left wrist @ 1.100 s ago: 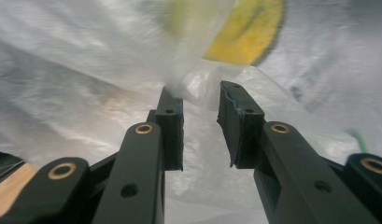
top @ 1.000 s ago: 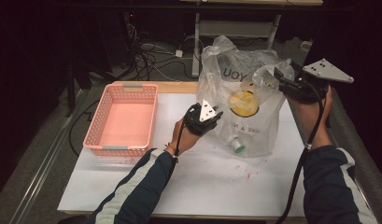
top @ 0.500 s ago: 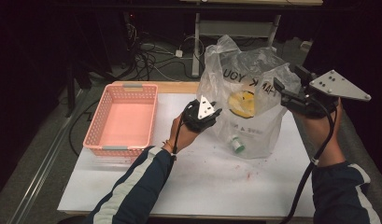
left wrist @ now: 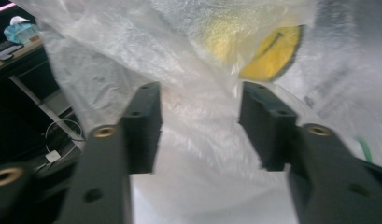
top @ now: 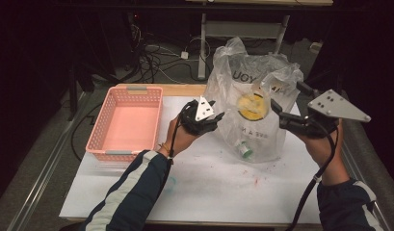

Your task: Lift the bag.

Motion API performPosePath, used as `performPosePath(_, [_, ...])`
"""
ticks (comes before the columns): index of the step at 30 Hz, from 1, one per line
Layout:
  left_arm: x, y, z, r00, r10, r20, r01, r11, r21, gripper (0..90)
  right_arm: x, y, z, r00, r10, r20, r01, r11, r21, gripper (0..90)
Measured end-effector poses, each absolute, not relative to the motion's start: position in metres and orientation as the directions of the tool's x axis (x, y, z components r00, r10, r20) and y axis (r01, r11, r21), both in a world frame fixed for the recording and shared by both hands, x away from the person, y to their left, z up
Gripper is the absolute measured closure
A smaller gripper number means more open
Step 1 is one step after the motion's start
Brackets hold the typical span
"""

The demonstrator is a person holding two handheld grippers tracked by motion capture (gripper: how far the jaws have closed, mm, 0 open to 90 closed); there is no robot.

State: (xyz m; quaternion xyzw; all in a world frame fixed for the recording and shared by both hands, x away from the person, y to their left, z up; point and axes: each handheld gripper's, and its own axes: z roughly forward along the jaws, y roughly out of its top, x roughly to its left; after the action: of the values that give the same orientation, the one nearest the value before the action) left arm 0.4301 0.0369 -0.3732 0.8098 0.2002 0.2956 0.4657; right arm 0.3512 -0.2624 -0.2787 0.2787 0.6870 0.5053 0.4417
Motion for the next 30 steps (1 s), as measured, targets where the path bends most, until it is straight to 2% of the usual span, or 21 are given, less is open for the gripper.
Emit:
performPosePath(2, [0.422,0.048,-0.37,0.735,0.599,0.318,0.03,-0.498,0.867,35.5,0.348,-0.26,-0.289,-0.461,0.823,-0.33,-0.052,0.346,0.937,17.9])
performPosePath(4, [0.414,0.061,-0.37,0.736,0.594,0.324,0.018,-0.496,0.868,33.7,0.345,-0.259,-0.3,-0.48,0.817,-0.319,-0.04,0.343,0.939,17.9])
performPosePath(6, [0.405,0.071,-0.371,0.729,0.593,0.342,0.009,-0.508,0.861,26.4,0.343,-0.258,-0.31,-0.506,0.805,-0.311,-0.02,0.349,0.937,17.8])
performPosePath(9, [0.389,0.087,-0.372,0.717,0.586,0.378,-0.011,-0.532,0.847,22.3,0.341,-0.258,-0.325,-0.53,0.79,-0.306,0.005,0.365,0.931,17.6])
performPosePath(19, [0.347,0.139,-0.381,0.701,0.599,0.388,-0.016,-0.53,0.848,18.8,0.332,-0.266,-0.363,-0.569,0.774,-0.279,0.061,0.378,0.924,16.9])
performPosePath(24, [0.333,0.151,-0.392,0.698,0.588,0.409,-0.038,-0.54,0.841,17.2,0.326,-0.266,-0.375,-0.574,0.765,-0.293,0.042,0.384,0.922,19.3])
performPosePath(30, [0.323,0.161,-0.4,0.692,0.593,0.413,-0.035,-0.543,0.839,17.2,0.321,-0.267,-0.387,-0.601,0.746,-0.289,0.054,0.398,0.916,17.7])
